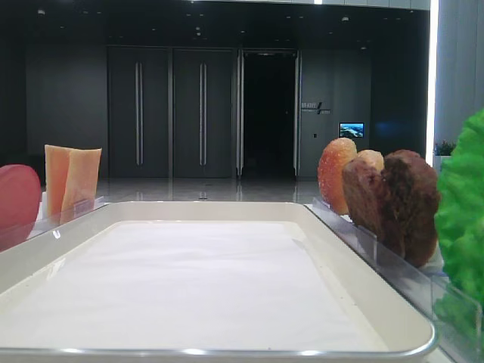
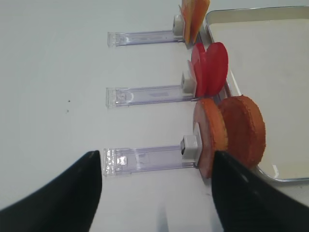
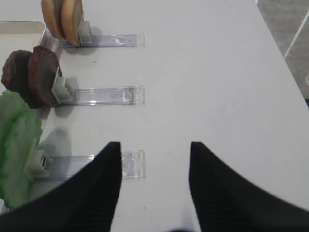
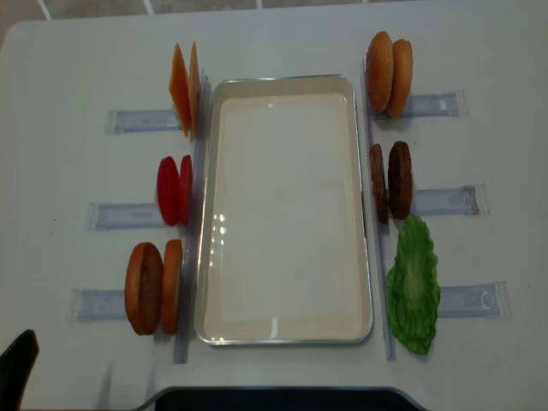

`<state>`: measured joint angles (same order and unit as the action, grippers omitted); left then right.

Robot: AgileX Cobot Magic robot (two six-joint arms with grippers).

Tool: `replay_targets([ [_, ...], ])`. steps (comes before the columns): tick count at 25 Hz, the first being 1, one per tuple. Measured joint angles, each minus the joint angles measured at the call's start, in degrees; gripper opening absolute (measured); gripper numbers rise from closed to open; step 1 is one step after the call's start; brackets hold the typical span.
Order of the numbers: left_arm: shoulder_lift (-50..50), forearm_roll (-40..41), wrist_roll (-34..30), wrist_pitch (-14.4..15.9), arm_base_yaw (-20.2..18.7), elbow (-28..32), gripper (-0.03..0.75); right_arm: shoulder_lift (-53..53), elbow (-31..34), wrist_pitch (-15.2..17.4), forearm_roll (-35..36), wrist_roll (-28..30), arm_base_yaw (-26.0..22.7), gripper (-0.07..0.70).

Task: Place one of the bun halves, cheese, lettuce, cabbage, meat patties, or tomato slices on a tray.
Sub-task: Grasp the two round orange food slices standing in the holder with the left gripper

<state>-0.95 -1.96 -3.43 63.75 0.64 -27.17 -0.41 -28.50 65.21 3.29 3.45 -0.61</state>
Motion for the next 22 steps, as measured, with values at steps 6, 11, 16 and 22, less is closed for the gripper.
replay_targets([
  [6,0.0,0.0,0.0,0.0,0.0,0.0,0.526,0.0,0.0,0.0,0.0,0.0,0.0,0.344],
  [11,0.0,0.0,0.0,0.0,0.0,0.0,0.503,0.0,0.0,0.0,0.0,0.0,0.0,0.344],
  [16,0.5,0.0,0.0,0.0,0.0,0.0,0.473,0.0,0.0,0.0,0.0,0.0,0.0,0.344],
  [22,5.9,0.0,0.0,0.0,0.0,0.0,0.454,0.0,0.0,0.0,0.0,0.0,0.0,0.344],
])
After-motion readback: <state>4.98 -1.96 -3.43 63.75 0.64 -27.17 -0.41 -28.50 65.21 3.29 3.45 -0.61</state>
